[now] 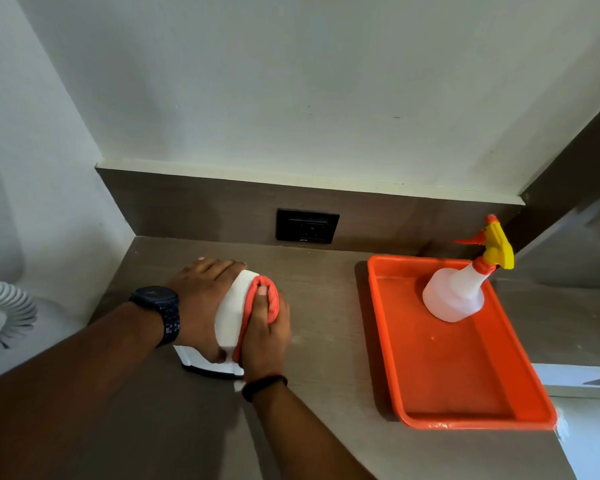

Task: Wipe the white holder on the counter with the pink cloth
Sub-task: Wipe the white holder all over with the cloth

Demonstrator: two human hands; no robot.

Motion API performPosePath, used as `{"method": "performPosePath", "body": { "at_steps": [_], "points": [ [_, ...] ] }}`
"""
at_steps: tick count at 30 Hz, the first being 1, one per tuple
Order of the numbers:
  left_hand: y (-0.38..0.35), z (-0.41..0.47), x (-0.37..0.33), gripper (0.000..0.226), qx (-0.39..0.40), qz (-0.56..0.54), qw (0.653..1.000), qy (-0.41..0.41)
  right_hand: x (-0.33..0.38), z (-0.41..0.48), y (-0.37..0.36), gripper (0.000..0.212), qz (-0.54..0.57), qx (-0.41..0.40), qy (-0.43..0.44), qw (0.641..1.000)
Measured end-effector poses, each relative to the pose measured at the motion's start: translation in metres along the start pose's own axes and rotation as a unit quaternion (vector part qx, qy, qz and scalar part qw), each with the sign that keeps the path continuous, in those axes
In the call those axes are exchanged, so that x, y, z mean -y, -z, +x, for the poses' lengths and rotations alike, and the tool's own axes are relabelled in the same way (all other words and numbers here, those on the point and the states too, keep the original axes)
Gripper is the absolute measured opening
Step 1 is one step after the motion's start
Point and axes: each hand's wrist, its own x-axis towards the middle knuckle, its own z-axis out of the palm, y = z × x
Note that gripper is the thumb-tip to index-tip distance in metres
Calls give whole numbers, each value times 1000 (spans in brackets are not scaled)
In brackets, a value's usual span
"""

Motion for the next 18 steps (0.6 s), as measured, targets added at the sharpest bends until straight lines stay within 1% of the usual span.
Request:
{"method": "performPosePath", "body": {
  "at_steps": [1,2,4,8,10,12,15,16,18],
  "points": [
    [0,0,0,134,0,-2,1000,4,3,6,0,23,-17,4,12,1000],
    [-1,-1,0,135,-2,-6,1000,9,3,11,0,30,-31,11,16,999],
    [-2,-2,0,137,-4,-6,1000,16,-2,17,1,44,-35,17,-7,999],
    [-5,-1,1,139,-6,-4,1000,16,-18,6,4,42,-28,0,-48,998],
    [-6,0,2,139,-9,-2,1000,10,-24,-10,3,43,2,-14,-69,998],
    [-7,0,2,139,-17,-1,1000,5,-23,-18,3,36,23,-15,-68,997],
    [-5,0,2,138,-11,3,1000,-1,-10,-7,0,10,-7,-11,-30,999],
    [-4,-1,2,138,-6,3,1000,2,-6,0,0,6,-20,-13,-16,1000],
    [-1,-2,0,138,-1,-1,1000,13,1,12,1,14,-40,-5,-5,999]
  ]
}}
